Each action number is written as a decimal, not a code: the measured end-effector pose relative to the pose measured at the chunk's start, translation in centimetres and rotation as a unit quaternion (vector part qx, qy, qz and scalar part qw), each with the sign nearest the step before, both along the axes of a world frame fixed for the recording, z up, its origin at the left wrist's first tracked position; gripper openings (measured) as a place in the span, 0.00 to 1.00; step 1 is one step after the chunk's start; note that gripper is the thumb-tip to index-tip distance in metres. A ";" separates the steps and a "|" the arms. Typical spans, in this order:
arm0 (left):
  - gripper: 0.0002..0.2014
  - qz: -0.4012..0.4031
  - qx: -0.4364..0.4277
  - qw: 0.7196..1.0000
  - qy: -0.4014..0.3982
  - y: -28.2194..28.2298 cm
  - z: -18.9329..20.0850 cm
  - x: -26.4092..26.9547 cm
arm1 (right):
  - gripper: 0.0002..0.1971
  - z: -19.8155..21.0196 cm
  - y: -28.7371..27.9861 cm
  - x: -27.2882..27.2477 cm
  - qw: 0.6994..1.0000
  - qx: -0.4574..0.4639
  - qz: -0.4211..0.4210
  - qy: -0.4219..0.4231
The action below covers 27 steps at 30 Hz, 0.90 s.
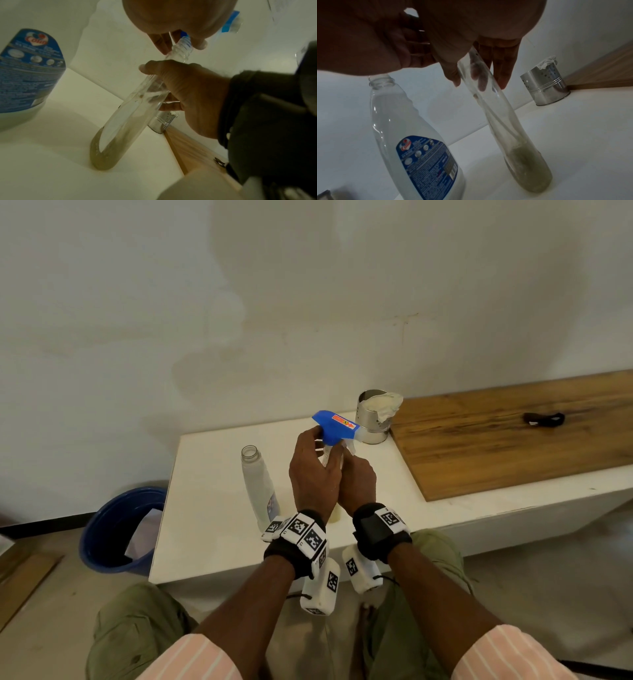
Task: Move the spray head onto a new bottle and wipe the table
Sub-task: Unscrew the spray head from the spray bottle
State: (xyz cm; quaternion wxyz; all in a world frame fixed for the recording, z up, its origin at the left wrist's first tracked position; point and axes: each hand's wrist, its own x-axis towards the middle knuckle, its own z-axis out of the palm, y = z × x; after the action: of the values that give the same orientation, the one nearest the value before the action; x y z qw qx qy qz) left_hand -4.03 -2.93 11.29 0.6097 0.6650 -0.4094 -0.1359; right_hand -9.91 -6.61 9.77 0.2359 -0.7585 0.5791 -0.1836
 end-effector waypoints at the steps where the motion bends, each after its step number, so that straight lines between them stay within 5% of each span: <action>1: 0.19 -0.002 0.002 1.000 -0.002 -0.1 0.1 0.0 | 0.15 0.2 0.0 0.0 1.000 0.000 0.003 0.004; 11: 0.19 0.002 -0.007 1.000 -0.029 -0.3 0.3 -0.2 | 0.13 1.5 -0.4 -0.4 1.000 -0.019 0.012 -0.013; 16: 0.19 0.013 -0.029 0.999 -0.027 -0.5 1.2 0.2 | 0.15 1.7 -0.6 -0.4 0.996 -0.015 0.013 -0.089; 27: 0.15 0.079 -0.141 0.986 -0.035 -0.4 4.5 0.2 | 0.17 1.8 -0.6 0.0 0.990 -0.050 0.058 -0.120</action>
State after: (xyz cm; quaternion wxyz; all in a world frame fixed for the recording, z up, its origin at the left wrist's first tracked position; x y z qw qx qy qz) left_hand -3.79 -3.29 15.78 0.6910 0.6073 -0.3919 -0.0049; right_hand -9.93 -7.19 11.58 0.2758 -0.7737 0.4920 -0.2885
